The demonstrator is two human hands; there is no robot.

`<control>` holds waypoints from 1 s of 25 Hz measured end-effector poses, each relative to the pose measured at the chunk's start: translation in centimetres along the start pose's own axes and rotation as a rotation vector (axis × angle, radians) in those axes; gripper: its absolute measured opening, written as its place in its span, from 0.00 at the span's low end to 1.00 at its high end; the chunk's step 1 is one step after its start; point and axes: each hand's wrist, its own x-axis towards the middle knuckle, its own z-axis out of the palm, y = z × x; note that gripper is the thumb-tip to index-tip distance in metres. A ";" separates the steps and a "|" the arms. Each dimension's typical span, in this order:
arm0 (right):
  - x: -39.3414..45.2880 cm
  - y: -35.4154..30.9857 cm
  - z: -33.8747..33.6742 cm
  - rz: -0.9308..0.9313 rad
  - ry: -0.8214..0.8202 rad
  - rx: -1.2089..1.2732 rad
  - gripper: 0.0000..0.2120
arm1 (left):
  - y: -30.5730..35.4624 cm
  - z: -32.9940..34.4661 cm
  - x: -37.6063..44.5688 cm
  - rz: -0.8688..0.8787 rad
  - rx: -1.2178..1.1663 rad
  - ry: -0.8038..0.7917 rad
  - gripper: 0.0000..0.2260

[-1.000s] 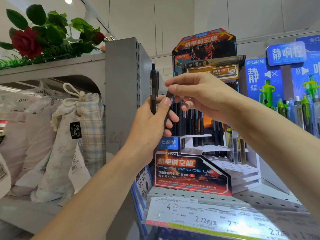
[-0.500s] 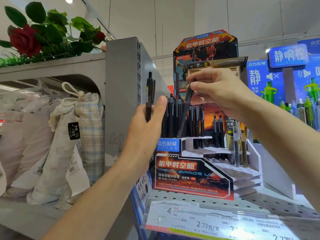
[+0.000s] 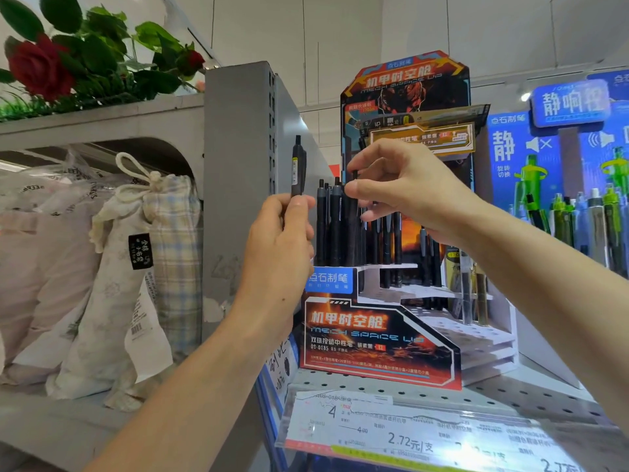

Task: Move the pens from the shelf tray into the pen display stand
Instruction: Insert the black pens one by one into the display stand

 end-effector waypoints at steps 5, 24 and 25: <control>0.2 -0.2 -0.3 0.016 -0.049 0.013 0.11 | -0.5 -0.2 0.0 0.049 0.070 -0.027 0.09; 0.0 -0.3 0.4 -0.037 -0.016 -0.214 0.11 | -0.5 0.2 -0.6 0.014 0.002 -0.056 0.11; -0.1 -0.3 0.3 -0.042 -0.010 -0.225 0.12 | -0.5 0.3 -0.6 0.010 -0.009 -0.060 0.11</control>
